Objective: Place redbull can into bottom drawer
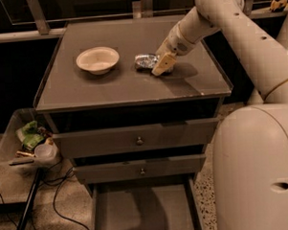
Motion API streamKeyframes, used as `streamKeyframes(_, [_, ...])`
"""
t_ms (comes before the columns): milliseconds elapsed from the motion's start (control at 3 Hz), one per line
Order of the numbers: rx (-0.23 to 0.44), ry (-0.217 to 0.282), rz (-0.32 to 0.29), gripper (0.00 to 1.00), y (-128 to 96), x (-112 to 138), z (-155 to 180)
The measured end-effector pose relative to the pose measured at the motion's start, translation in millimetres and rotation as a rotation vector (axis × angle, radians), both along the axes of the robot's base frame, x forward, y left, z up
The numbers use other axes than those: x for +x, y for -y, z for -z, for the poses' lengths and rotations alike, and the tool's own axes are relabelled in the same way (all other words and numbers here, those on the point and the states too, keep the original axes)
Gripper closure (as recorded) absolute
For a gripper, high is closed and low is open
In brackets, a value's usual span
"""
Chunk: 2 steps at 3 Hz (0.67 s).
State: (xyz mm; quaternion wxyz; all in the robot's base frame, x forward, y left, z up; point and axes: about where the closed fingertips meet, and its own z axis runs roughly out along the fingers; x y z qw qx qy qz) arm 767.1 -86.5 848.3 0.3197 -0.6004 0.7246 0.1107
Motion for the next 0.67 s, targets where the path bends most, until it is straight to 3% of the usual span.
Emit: streamKeyframes(667, [0.000,0.000,0.000,0.87,0.0,0.0,0.1])
